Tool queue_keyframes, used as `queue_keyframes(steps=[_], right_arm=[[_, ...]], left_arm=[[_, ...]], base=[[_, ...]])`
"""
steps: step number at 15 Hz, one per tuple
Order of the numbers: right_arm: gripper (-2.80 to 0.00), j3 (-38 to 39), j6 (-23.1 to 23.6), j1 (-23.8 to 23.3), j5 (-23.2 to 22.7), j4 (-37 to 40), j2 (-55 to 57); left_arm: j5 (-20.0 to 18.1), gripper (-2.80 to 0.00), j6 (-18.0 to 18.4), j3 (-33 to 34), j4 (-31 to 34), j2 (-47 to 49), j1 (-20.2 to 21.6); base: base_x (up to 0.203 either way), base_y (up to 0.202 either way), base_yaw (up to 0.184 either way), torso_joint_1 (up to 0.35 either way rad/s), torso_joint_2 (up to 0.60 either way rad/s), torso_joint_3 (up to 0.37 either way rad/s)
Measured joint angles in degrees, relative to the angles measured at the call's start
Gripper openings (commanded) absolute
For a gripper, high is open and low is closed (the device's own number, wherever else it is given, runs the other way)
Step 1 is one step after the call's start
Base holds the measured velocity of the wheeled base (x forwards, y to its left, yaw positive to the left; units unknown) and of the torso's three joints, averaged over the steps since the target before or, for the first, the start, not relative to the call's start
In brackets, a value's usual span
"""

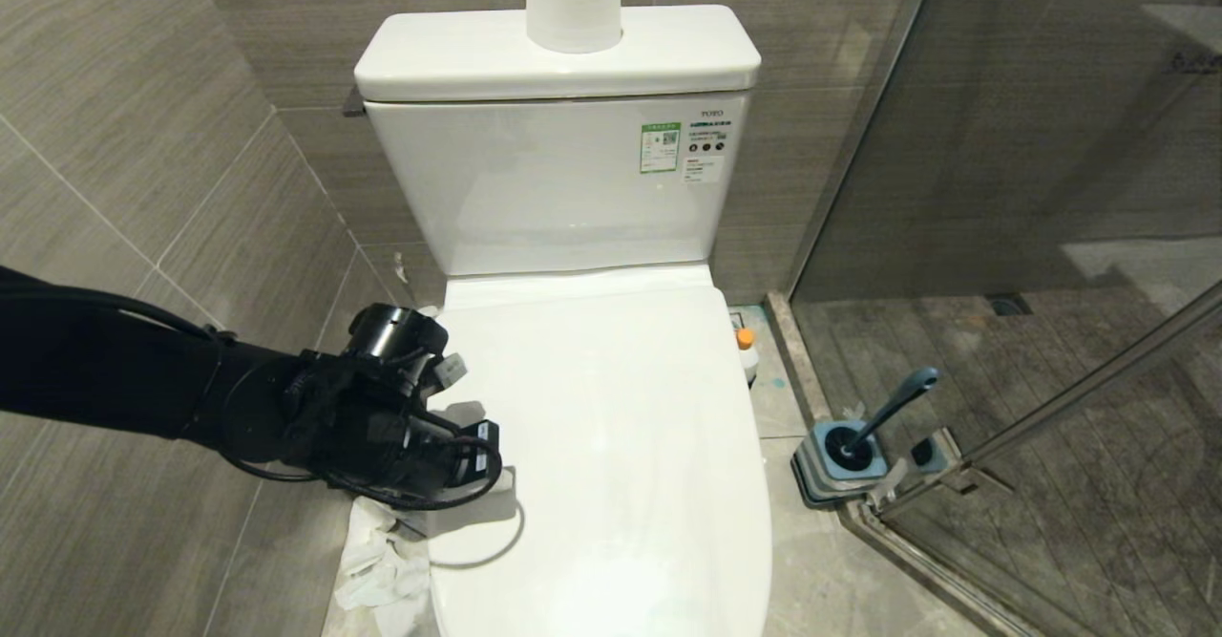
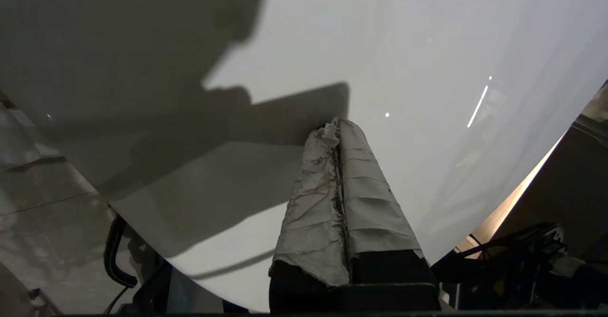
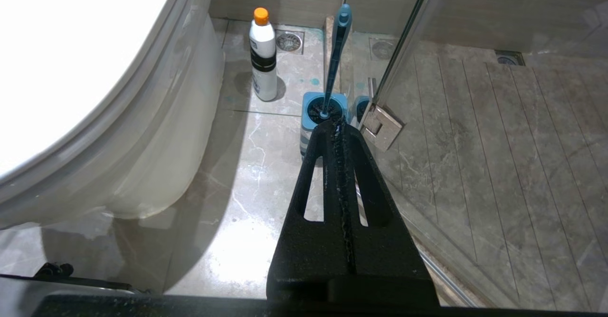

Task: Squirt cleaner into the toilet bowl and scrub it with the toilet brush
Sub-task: Close the toilet lid

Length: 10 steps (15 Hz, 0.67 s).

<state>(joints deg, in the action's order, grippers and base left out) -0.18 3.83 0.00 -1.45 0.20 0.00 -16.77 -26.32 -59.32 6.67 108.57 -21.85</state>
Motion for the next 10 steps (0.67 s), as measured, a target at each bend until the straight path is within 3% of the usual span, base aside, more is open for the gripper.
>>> queue_keyframes(steps=[10], right_arm=[[-2.80,0.0,0.0,0.0,0.0,0.0,0.0]], left_arm=[[-0.1,-2.80,-0.2,0.8,-0.2,1.2,-0.4]], base=[[0.000,0.000,0.000,0.000,0.00,0.000]])
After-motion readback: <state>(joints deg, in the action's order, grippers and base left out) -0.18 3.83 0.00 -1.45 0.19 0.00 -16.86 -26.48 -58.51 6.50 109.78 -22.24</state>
